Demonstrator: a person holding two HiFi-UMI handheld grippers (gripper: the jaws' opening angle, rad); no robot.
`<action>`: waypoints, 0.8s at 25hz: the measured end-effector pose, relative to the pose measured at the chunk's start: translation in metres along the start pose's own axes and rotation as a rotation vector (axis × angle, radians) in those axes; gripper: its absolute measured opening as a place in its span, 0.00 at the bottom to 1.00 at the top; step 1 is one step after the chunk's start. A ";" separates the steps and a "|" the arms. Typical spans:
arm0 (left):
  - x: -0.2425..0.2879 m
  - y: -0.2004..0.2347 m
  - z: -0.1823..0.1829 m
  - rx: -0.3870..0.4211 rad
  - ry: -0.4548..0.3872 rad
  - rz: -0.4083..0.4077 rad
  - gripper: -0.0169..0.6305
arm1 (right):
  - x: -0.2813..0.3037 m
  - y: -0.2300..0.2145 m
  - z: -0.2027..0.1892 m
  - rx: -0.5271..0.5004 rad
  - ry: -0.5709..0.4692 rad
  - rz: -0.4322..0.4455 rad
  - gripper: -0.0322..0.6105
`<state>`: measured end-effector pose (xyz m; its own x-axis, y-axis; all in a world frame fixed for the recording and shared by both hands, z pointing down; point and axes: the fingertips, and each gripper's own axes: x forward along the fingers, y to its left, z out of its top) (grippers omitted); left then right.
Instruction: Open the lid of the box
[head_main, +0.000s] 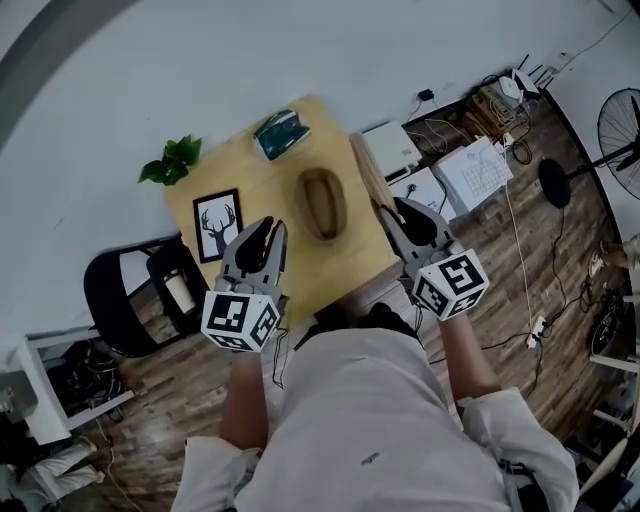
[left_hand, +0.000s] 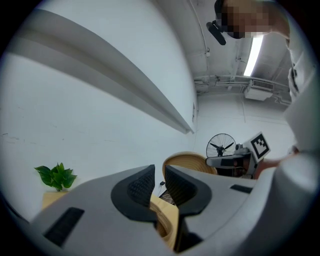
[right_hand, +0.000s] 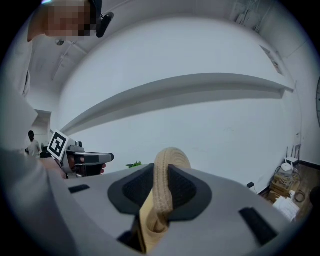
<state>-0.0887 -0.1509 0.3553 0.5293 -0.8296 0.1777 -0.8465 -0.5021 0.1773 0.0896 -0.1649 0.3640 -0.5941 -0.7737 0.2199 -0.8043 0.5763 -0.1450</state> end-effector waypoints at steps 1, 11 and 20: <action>-0.001 0.001 0.003 0.000 -0.006 0.001 0.12 | -0.002 0.000 0.002 0.005 -0.005 -0.002 0.18; -0.003 0.003 0.015 0.003 -0.031 -0.009 0.09 | -0.015 -0.004 0.010 0.050 -0.027 -0.032 0.19; -0.001 0.008 0.009 0.004 -0.018 0.000 0.05 | -0.020 -0.007 0.010 0.059 -0.029 -0.048 0.19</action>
<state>-0.0963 -0.1560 0.3476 0.5281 -0.8340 0.1601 -0.8467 -0.5028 0.1738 0.1066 -0.1562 0.3506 -0.5540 -0.8080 0.2006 -0.8310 0.5221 -0.1918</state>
